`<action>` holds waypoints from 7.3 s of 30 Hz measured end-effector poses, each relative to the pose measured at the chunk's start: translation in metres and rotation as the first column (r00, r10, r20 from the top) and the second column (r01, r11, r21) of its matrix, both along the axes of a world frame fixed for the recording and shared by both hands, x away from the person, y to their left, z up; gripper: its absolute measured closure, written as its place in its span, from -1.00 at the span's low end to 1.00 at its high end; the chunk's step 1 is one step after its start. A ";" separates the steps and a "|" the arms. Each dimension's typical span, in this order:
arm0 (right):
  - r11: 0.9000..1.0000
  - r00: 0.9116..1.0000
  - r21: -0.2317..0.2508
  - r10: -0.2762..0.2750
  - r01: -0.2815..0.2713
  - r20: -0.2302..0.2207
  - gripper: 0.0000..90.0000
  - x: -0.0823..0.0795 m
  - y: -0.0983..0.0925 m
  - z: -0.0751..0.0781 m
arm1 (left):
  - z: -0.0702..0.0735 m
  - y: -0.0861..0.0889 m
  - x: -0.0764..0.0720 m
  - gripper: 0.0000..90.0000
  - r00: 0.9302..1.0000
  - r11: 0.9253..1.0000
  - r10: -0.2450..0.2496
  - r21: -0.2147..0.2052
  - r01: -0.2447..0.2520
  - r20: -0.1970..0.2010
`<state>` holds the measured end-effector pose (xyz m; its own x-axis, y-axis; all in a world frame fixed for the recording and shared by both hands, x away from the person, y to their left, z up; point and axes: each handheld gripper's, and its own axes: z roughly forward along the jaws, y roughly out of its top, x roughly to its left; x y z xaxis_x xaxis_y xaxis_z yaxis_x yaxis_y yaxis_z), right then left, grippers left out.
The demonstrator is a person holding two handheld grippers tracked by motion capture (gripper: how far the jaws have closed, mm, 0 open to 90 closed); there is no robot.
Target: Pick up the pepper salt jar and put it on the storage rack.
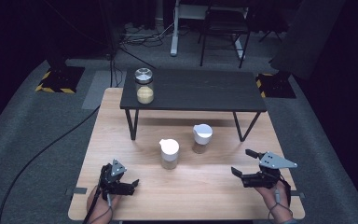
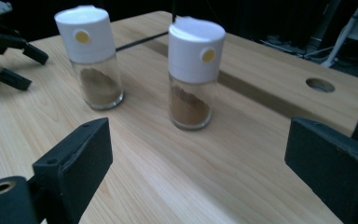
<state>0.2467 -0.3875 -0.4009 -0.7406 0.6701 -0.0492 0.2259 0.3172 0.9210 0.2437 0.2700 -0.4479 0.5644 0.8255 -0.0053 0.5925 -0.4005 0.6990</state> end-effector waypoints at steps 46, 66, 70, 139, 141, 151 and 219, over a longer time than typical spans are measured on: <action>0.986 0.987 0.054 0.155 -0.158 0.045 -0.97 0.065 0.114 0.038 | 0.000 0.000 0.001 -0.91 1.000 1.000 0.001 -0.002 -0.001 -0.001; 0.980 0.981 0.056 0.189 -0.191 0.032 -0.99 0.081 0.165 0.021 | 0.000 0.000 0.001 -0.91 1.000 1.000 0.001 -0.001 -0.001 -0.001; 0.980 0.981 0.047 0.193 -0.193 0.021 -0.99 0.083 0.173 0.014 | 0.000 0.000 0.001 -0.91 1.000 1.000 0.001 -0.001 -0.001 -0.001; 0.986 0.985 0.034 0.163 -0.165 0.057 -0.33 0.087 0.171 0.089 | 0.000 -0.001 0.001 -0.91 1.000 1.000 0.004 0.001 -0.004 -0.003; 0.986 0.986 0.045 0.158 -0.161 0.056 -0.33 0.090 0.171 0.099 | 0.000 -0.001 0.001 -0.91 1.000 1.000 0.004 0.001 -0.004 -0.003; 0.990 0.989 0.051 0.130 -0.134 0.066 -0.33 0.109 0.182 0.144 | 0.000 -0.001 0.001 -0.91 1.000 1.000 0.003 0.001 -0.003 -0.003; 0.994 0.996 0.077 -0.078 0.074 0.044 -0.90 0.074 0.072 0.098 | 0.000 0.000 0.001 -0.96 1.000 1.000 0.002 0.001 -0.002 -0.008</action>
